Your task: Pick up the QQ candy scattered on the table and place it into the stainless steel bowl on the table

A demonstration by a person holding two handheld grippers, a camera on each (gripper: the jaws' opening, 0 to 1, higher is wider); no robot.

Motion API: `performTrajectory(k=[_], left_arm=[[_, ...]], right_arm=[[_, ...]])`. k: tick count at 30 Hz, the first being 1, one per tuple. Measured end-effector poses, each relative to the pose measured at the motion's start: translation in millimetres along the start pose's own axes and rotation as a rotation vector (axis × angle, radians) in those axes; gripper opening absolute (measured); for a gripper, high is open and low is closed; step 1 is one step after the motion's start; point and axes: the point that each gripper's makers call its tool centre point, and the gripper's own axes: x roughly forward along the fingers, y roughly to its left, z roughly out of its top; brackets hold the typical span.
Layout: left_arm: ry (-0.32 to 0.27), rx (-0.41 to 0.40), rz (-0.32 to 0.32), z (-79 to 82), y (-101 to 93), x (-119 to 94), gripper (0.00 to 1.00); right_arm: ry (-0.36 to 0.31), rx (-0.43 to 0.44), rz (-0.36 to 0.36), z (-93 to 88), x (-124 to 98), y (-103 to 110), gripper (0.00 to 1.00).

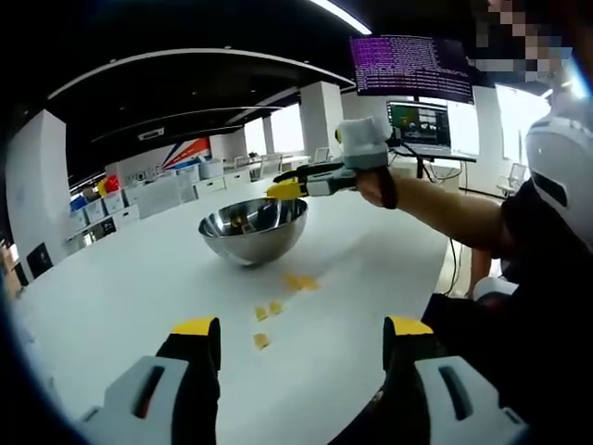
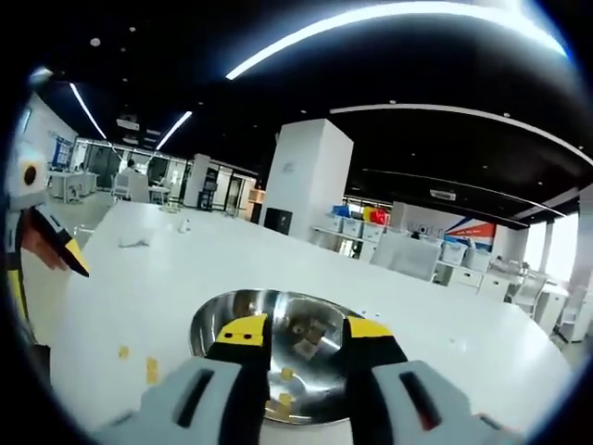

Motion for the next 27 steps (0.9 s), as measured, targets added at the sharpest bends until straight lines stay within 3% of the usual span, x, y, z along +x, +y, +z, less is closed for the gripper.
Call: performTrajectory(k=[9, 13, 15, 17, 22, 24, 27], left_arm=[[-0.006, 0.005, 0.005, 4.8, 1.6, 0, 0.71], [-0.008, 0.011, 0.004, 7.1, -1.1, -1, 0.71], [-0.014, 0.010, 0.001, 8.4, -2.6, -2, 0.71], [-0.010, 0.011, 0.003, 7.4, -2.1, -2, 0.71], [-0.005, 0.014, 0.002, 6.5, -2.9, -3, 0.71], [-0.007, 0.017, -0.002, 7.6, -4.1, -3, 0.71], [-0.007, 0.023, -0.007, 8.4, -6.1, -2, 0.71]], right_arm=[[-0.117, 0.000, 0.021, 49.4, -37, 15, 0.28], [-0.152, 0.035, 0.045, 59.5, -57, 28, 0.25], [-0.152, 0.067, 0.099, 55.7, -65, 46, 0.18], [-0.123, 0.083, 0.138, 42.4, -69, 61, 0.14], [0.060, 0.086, 0.204, -31.7, -67, 103, 0.14], [0.132, 0.087, 0.189, -58.4, -66, 111, 0.14], [0.177, 0.179, 0.177, -77.1, -64, 116, 0.11]])
